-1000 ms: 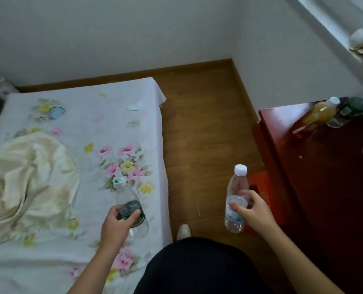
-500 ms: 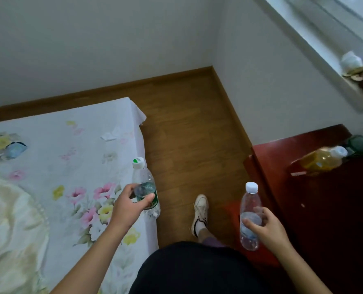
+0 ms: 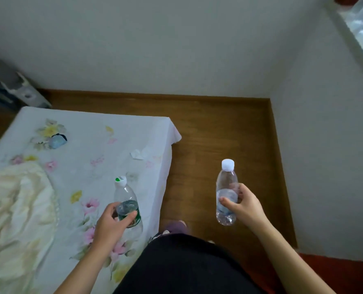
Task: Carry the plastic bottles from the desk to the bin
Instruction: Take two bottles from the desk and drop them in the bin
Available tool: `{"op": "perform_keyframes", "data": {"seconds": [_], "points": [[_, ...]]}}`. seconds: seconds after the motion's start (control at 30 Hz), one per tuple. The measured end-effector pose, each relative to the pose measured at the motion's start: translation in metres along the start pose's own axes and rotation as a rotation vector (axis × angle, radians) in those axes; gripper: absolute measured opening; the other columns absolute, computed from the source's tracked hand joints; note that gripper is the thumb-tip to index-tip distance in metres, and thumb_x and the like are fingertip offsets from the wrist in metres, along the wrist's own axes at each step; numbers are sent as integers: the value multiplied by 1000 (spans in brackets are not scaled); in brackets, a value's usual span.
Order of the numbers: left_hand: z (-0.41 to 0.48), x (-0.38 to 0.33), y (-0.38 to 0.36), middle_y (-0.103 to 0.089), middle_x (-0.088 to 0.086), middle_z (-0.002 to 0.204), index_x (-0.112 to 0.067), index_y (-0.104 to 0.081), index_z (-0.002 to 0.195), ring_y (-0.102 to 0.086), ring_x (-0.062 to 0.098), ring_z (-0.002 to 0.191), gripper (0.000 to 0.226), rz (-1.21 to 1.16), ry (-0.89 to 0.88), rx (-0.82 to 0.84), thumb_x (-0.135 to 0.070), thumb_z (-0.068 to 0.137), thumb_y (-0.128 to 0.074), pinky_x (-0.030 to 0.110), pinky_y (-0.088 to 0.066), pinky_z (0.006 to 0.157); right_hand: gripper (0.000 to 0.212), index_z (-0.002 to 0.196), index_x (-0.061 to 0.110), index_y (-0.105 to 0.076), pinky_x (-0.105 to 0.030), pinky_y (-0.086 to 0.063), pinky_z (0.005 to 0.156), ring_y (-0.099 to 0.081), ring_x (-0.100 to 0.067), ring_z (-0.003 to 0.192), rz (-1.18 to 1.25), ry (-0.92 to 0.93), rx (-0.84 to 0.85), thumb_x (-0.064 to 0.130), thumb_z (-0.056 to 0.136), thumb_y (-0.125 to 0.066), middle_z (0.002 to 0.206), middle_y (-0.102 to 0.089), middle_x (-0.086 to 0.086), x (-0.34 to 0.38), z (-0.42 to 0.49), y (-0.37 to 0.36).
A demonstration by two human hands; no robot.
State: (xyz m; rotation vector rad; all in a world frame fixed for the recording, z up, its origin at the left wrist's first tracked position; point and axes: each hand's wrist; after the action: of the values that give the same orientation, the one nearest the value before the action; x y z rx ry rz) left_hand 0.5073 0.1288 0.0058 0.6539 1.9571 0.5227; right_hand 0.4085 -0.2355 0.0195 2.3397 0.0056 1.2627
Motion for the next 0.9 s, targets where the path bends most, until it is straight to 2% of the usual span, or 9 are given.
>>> {"op": "perform_keyframes", "data": {"seconds": [0.13, 0.23, 0.3, 0.43, 0.67, 0.73, 0.8, 0.9], "points": [[49, -21, -4, -66, -10, 101, -23, -63, 108, -63, 19, 100, 39, -37, 74, -47, -32, 77, -85, 27, -45, 71, 58, 107, 25, -59, -29, -63, 71, -71, -8, 88, -31, 60, 22, 58, 63, -78, 100, -70, 9, 43, 75, 10], [97, -50, -15, -67, -8, 104, -27, -62, 107, -66, 22, 97, 39, -65, 114, -33, -36, 77, -85, 35, -54, 72, 49, 108, 24, -59, -30, -63, 72, -70, -10, 89, -54, 55, 12, 47, 70, -82, 101, -70, 9, 63, 126, 20], [130, -80, -27, -67, -8, 103, -29, -62, 103, -66, 22, 98, 35, -77, 100, 3, -35, 77, -85, 35, -52, 69, 49, 107, 24, -59, -34, -64, 74, -70, -11, 90, -55, 23, -13, 47, 70, -82, 102, -70, 8, 71, 157, 30], [199, -162, -49, -68, -6, 104, -25, -63, 104, -64, 19, 104, 34, -51, -25, 101, -30, 78, -84, 27, -46, 75, 66, 108, 26, -59, -33, -64, 73, -71, -10, 90, -27, -35, -87, 63, 57, -77, 103, -70, 8, 84, 207, 59], [307, -304, -87, -61, -4, 118, -27, -57, 116, -55, 19, 118, 42, 37, -182, 166, -37, 82, -80, 34, -48, 89, 74, 110, 22, -58, -21, -58, 59, -70, -8, 84, 5, -139, -172, 66, 51, -72, 99, -69, 9, 98, 282, 120], [337, -335, -100, -61, -1, 128, -30, -55, 119, -54, 23, 126, 44, 43, -182, 167, -37, 83, -79, 40, -48, 96, 71, 108, 24, -57, -18, -56, 55, -70, -7, 83, 16, -163, -173, 64, 52, -72, 98, -70, 7, 101, 316, 137], [368, -361, -112, -60, 2, 136, -29, -55, 121, -53, 27, 131, 46, 47, -159, 151, -38, 83, -79, 44, -47, 100, 58, 107, 22, -58, -17, -54, 52, -70, -7, 81, -7, -174, -160, 54, 62, -78, 98, -70, 5, 108, 357, 151], [406, -390, -125, -60, 4, 138, -29, -56, 120, -52, 29, 132, 46, 41, -76, 101, -38, 82, -80, 47, -46, 101, 49, 109, 19, -58, -19, -56, 55, -70, -9, 83, -32, -151, -111, 42, 72, -81, 101, -70, 3, 130, 427, 169]]}}
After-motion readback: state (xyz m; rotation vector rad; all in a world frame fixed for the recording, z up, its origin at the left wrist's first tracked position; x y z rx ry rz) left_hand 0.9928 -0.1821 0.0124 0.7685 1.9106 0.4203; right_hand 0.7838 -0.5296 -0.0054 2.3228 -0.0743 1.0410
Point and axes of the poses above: each hand's wrist, its own z-axis towards the middle knuckle, its own y-axis out of the back of the hand, x = y × z
